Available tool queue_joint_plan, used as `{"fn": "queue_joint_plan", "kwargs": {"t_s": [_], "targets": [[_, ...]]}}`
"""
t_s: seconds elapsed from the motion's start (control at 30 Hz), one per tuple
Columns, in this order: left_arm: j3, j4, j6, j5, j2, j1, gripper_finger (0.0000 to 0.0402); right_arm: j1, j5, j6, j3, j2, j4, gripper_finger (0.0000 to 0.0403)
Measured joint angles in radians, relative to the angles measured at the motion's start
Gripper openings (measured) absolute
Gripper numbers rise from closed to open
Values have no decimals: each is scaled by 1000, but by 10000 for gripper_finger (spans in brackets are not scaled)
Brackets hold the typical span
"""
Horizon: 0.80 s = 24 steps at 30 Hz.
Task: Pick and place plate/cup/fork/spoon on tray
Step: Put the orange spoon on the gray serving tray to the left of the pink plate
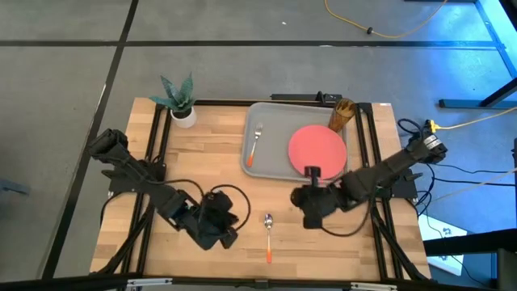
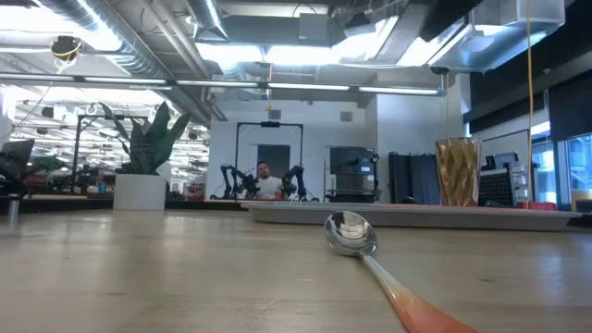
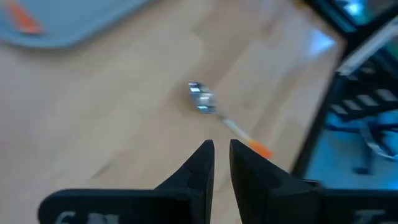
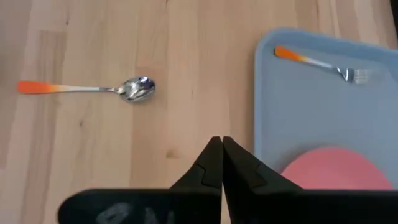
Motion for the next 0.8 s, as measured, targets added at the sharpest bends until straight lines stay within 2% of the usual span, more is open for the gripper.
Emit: {"fn": "queue_joint_plan", "kwargs": {"t_s": [0.1,0.23,0.43,0.63,0.8], "targets": [[-53,182,28,81,13,46,54,66,48,82,0,-4,-62,4],[-84,296,8,127,43,106,60,138,93,198,0,-7,-146,4],[-89,333,-36,180,125,138,58,212,119,301,0,-6,-182,4],[-88,505,-110,238,257,140,60,254,119,353,0,-6,-182,4],[-89,620,-104,263,350,149,61,277,121,406,0,-6,-172,4]]}}
